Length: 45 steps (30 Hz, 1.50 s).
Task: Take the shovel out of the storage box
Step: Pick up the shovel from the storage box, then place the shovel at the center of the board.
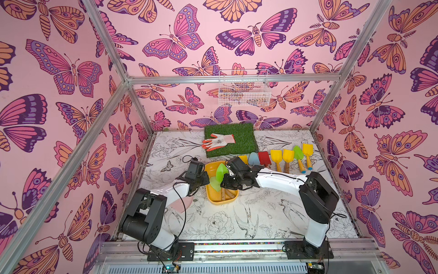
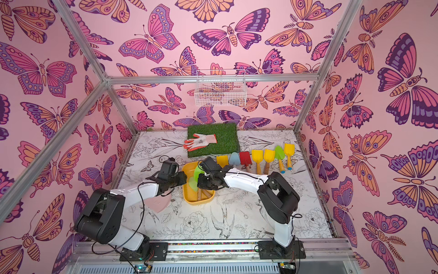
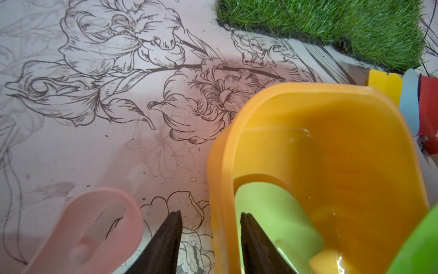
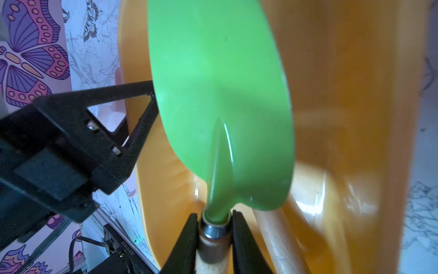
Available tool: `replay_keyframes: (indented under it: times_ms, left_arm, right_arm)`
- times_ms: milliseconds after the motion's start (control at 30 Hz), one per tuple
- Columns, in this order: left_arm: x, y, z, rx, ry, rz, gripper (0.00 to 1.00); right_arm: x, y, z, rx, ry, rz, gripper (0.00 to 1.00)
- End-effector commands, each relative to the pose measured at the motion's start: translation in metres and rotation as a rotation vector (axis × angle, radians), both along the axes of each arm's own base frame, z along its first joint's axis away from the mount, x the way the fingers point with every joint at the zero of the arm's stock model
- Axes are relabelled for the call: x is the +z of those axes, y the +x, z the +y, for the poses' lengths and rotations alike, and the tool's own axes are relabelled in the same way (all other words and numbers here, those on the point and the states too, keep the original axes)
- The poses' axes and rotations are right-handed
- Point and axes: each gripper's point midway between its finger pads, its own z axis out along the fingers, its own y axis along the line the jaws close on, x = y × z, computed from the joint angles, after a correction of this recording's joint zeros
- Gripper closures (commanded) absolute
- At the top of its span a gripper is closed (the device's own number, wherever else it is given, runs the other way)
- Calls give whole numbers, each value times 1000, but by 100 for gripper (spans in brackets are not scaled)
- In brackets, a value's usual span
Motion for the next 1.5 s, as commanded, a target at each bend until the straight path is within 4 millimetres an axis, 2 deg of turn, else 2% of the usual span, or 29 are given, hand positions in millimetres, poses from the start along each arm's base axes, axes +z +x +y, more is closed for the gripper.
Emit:
replay_keyframes:
  times_ms: [0, 300, 467, 500, 800, 1067, 1267, 1367, 1467]
  left_arm:
    - [-1, -1, 2, -5, 23, -3, 53]
    - [-1, -1, 1, -6, 25, -4, 53]
    - [0, -1, 0, -11, 28, -6, 53]
    - [0, -1, -1, -14, 30, -7, 53]
    - [0, -2, -1, -14, 33, -8, 53]
    - [2, -2, -1, -14, 33, -15, 54]
    - [2, -2, 1, -10, 46, -20, 53]
    - [3, -2, 1, -11, 46, -21, 53]
    - [4, -3, 2, -10, 44, -24, 53]
  right_arm:
    - [19, 6, -7, -19, 35, -45, 100]
    - [40, 7, -37, -66, 69, -80, 100]
    - [40, 3, -54, -82, 69, -76, 100]
    - [50, 2, -57, -82, 87, -92, 100]
    - [51, -9, -88, -96, 118, -66, 100]
    - [51, -2, -126, -149, 115, -38, 100]
    - [41, 0, -138, -155, 118, 14, 100]
    - [39, -6, -143, -104, 92, 32, 100]
    - [35, -22, -149, -9, 39, 54, 100]
